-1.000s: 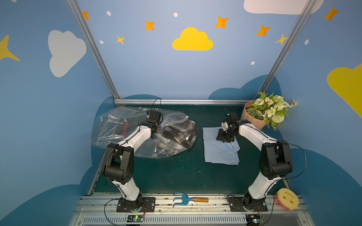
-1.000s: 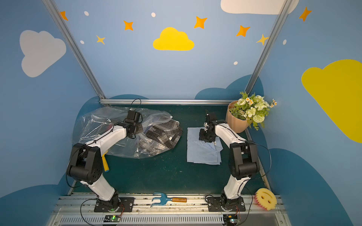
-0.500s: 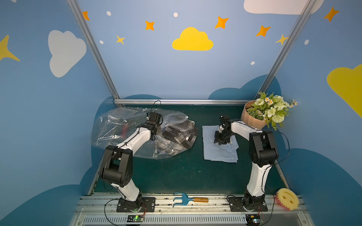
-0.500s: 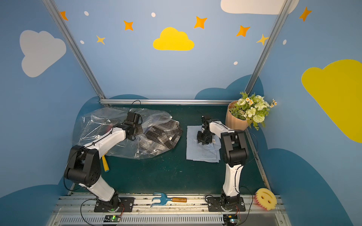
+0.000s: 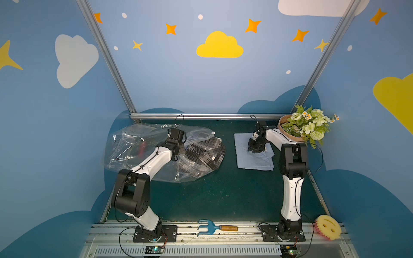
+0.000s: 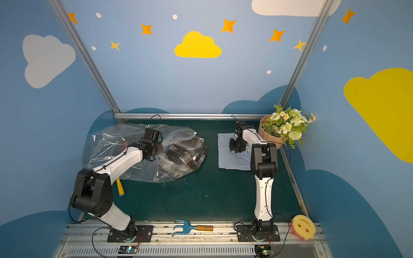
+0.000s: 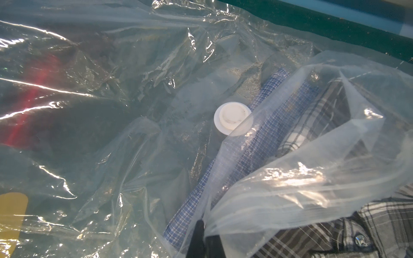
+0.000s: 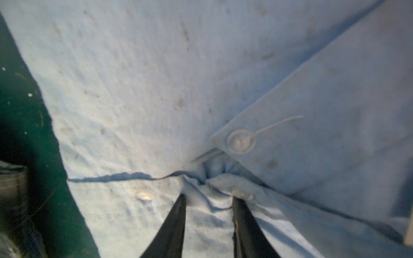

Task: Take the shirt out of the vacuum bag
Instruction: Move the shirt to the center of the board, then take out the shirt from the vacuum bag.

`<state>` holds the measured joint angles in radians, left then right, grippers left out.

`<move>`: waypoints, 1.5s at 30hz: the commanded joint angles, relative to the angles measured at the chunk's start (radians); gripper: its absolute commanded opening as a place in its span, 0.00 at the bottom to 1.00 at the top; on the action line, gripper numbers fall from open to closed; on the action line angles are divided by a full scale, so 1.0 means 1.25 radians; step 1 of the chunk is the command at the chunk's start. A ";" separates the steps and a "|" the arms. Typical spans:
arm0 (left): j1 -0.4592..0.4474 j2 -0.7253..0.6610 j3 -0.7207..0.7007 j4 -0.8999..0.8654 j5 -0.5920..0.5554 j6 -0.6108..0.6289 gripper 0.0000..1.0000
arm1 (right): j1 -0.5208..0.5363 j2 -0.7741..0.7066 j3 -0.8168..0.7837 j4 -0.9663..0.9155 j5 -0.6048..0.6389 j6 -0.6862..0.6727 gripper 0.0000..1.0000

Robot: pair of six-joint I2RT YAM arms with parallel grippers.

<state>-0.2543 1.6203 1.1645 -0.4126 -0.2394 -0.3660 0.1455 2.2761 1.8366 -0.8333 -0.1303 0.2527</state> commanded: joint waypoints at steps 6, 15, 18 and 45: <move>-0.045 -0.009 0.015 -0.058 -0.014 -0.015 0.03 | 0.000 -0.030 0.059 0.000 -0.020 -0.021 0.49; -0.124 0.017 0.055 -0.068 -0.016 -0.024 0.04 | 0.063 -0.270 -0.286 0.333 -0.288 0.161 0.54; -0.141 0.021 0.066 -0.074 -0.013 -0.022 0.03 | 0.092 -0.298 -0.368 0.450 -0.359 0.234 0.56; -0.229 0.071 0.092 -0.076 0.009 -0.039 0.03 | 0.205 -0.051 -0.296 0.692 -0.457 0.445 0.38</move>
<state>-0.5350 1.6955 1.2610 -0.5014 -0.2348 -0.4049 0.3965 2.1906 1.4380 -0.0029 -0.6807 0.7788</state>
